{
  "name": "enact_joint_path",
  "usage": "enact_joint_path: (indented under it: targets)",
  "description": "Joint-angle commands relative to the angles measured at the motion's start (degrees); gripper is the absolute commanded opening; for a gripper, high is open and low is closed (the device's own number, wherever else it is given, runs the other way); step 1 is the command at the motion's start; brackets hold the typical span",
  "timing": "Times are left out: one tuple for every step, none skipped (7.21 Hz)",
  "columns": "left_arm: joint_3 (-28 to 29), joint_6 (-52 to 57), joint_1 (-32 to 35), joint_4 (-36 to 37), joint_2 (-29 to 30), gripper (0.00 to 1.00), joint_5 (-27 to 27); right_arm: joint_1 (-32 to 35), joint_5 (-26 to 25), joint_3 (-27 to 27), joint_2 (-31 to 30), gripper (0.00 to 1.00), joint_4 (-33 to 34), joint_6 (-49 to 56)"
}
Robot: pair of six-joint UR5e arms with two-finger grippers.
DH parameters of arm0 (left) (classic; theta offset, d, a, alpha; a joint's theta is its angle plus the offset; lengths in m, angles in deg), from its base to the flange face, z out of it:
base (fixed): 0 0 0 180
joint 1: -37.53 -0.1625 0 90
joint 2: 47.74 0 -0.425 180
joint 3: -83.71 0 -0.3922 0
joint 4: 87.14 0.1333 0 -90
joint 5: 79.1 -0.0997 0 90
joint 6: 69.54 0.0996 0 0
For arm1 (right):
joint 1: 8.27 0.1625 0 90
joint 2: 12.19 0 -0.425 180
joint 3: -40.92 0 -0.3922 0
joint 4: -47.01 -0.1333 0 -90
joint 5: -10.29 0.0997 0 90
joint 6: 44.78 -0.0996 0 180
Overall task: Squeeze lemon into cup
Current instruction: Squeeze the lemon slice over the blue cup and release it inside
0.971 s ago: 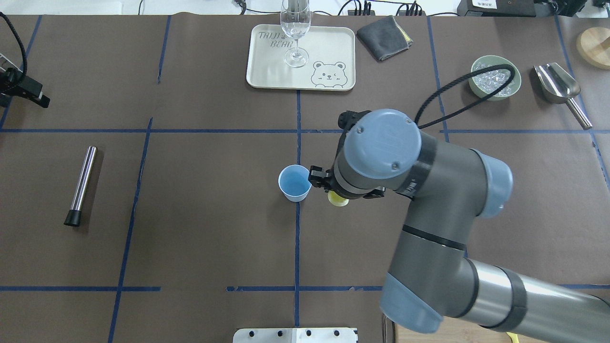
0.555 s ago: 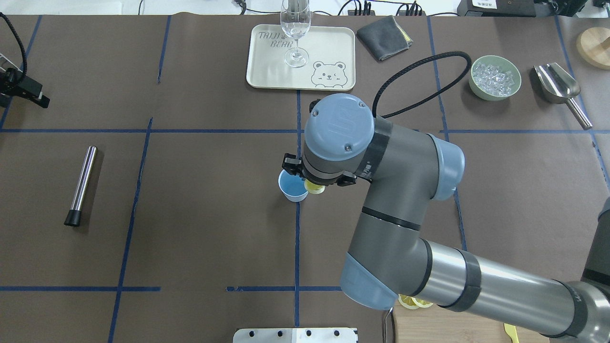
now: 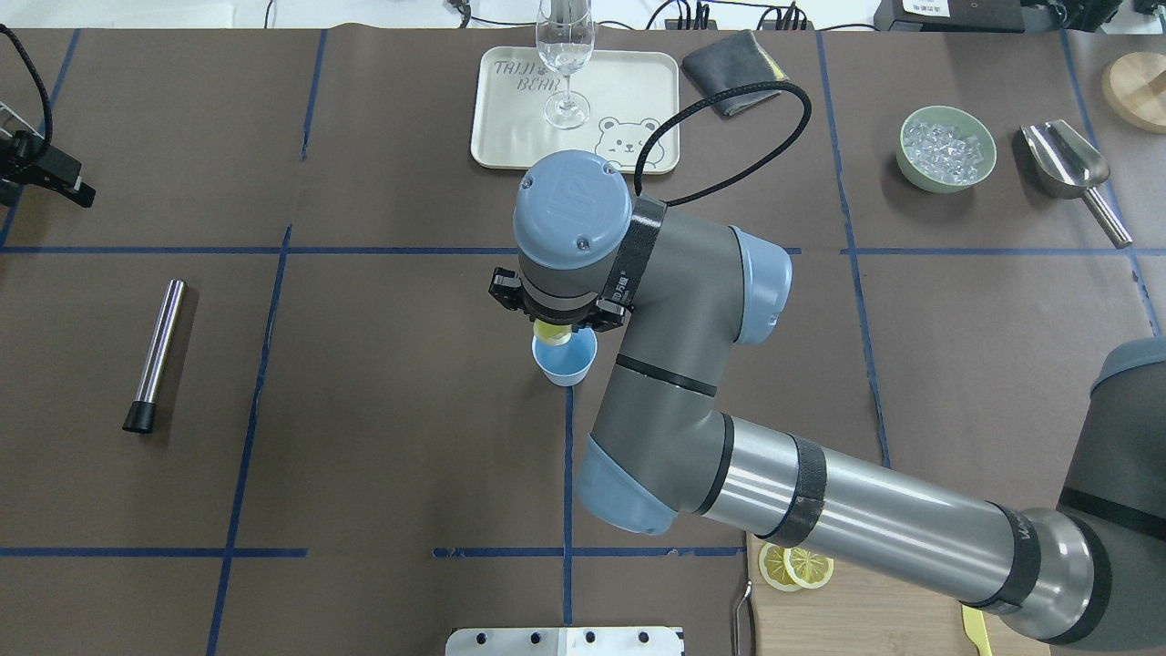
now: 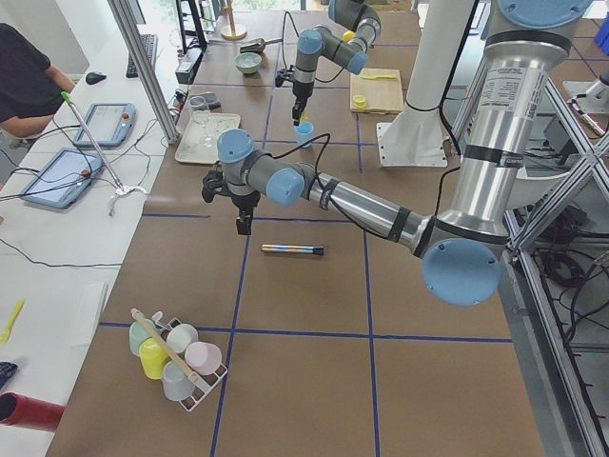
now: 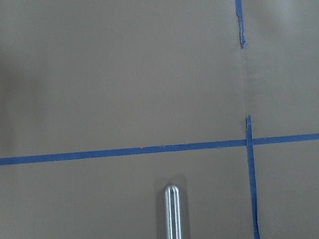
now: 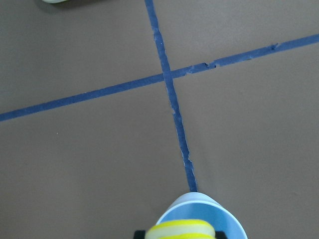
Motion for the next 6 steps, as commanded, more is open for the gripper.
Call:
enact_joint_path:
  targets:
    - [-0.32,0.00,0.00,0.12,0.01,1.00,-0.04,-0.07,1.64,0.05,-0.18,0.53,1.38,-0.17]
    - [-0.41,0.00,0.00,0.21,0.01,1.00,-0.04,-0.07,1.91,0.05,-0.36,0.53,2.17,-0.17]
    - [-0.59,0.00,0.00,0.30,0.01,1.00,-0.04,-0.07,2.00,0.05,-0.27,0.59,2.35,-0.26]
    - [-0.59,0.00,0.00,0.21,0.01,1.00,-0.04,-0.07,2.43,0.05,-0.36,0.78,2.35,-0.26]
    - [-0.42,0.00,0.00,0.21,0.01,1.00,-0.04,-0.07,2.44,0.05,-0.36,0.86,2.35,-0.26]
    - [-0.41,0.00,0.00,0.21,0.10,1.00,-0.04,-0.07,2.44,0.05,-0.27,0.96,2.27,-0.26]
